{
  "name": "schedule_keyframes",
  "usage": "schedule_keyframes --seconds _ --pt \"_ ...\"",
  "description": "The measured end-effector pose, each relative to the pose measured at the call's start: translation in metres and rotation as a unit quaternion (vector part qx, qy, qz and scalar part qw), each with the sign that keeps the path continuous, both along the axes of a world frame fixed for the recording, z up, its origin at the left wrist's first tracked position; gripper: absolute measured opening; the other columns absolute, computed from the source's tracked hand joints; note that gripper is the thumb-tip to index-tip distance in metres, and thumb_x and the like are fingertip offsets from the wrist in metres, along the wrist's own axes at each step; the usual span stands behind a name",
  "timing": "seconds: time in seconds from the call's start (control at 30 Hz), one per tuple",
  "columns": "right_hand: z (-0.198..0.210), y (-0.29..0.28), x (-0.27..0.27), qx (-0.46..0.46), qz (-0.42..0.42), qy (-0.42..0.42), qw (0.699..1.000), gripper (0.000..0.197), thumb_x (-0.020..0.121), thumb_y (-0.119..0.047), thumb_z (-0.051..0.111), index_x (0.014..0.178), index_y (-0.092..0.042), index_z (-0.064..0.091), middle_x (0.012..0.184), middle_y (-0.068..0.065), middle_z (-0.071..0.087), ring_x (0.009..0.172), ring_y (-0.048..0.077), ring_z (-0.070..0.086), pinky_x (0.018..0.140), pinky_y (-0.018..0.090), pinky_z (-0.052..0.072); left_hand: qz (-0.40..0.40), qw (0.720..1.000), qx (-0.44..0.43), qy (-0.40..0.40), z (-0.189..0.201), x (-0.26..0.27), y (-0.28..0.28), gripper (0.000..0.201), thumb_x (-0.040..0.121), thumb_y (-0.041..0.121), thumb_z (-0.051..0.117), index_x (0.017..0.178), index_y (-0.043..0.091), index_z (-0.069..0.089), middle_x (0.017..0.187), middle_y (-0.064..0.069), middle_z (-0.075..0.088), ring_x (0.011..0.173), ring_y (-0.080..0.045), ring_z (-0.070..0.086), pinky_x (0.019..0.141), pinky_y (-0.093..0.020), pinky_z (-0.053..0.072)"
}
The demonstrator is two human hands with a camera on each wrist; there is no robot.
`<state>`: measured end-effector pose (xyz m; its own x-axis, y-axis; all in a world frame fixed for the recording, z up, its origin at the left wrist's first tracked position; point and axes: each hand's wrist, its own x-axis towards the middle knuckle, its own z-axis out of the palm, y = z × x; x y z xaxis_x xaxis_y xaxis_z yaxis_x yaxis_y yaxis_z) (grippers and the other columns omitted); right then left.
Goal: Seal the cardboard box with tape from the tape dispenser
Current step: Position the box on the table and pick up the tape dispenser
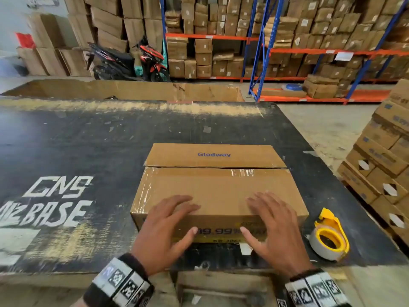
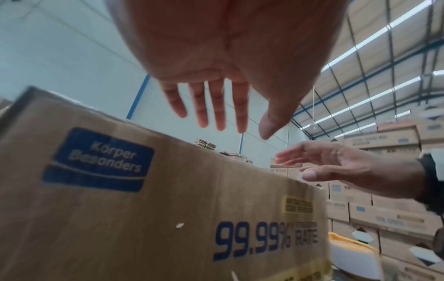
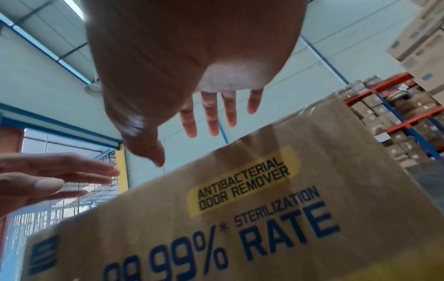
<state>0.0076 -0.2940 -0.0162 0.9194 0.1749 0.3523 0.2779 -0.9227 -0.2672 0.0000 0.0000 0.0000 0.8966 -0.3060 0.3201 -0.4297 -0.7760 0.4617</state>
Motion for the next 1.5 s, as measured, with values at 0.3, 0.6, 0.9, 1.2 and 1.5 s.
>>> schedule_keyframes --seconds 0.3,0.6,0.9,1.2,1.5 --pt "-0.022 0.003 0.021 -0.096 -0.027 0.073 0.992 0.076 0.089 -0.075 0.038 0.157 -0.041 0.031 0.165 -0.008 0.031 0.156 0.022 0.019 0.122 0.055 0.019 0.029 0.983 0.171 0.052 -0.023 0.029 -0.001 0.068 0.092 0.074 0.034 0.155 0.047 0.028 0.163 0.014 0.034 0.153 -0.013 0.026 0.124 -0.05 0.024" --pt "-0.021 0.005 0.018 -0.098 -0.029 0.071 0.992 0.073 0.091 -0.075 0.039 0.155 -0.039 0.037 0.163 -0.006 0.036 0.155 0.023 0.023 0.12 0.057 0.021 0.035 0.985 0.143 0.089 0.005 0.096 -0.039 0.083 0.094 0.066 0.041 0.162 0.026 0.014 0.173 0.001 0.007 0.16 -0.02 0.005 0.129 -0.05 0.013" --pt "-0.019 0.006 0.019 -0.094 -0.03 0.072 0.992 0.074 0.088 -0.075 0.043 0.152 -0.038 0.042 0.161 -0.005 0.04 0.153 0.025 0.027 0.119 0.057 0.023 0.041 0.959 0.244 0.135 -0.015 0.121 -0.061 0.086 0.095 0.073 0.013 0.164 0.023 0.002 0.174 0.001 -0.002 0.161 -0.02 -0.005 0.129 -0.05 0.0" --pt "0.023 0.008 0.089 -0.056 -0.031 0.16 0.985 0.08 0.092 -0.073 0.028 0.161 -0.033 0.02 0.172 -0.004 0.01 0.158 0.022 0.008 0.124 0.056 0.011 0.061 0.964 0.227 0.121 -0.021 0.119 -0.061 0.085 0.093 0.075 0.011 0.164 0.028 0.007 0.174 0.007 0.002 0.161 -0.015 -0.002 0.129 -0.048 0.001" --pt "0.002 0.011 0.112 -0.111 -0.048 0.212 0.97 0.084 0.092 -0.074 0.01 0.164 -0.031 0.003 0.172 -0.006 -0.004 0.158 0.022 -0.006 0.124 0.057 -0.004 0.048 0.971 0.198 0.124 -0.018 0.119 -0.08 0.077 0.095 0.062 0.017 0.164 0.029 0.004 0.174 0.0 -0.005 0.161 -0.023 -0.008 0.129 -0.053 -0.002"
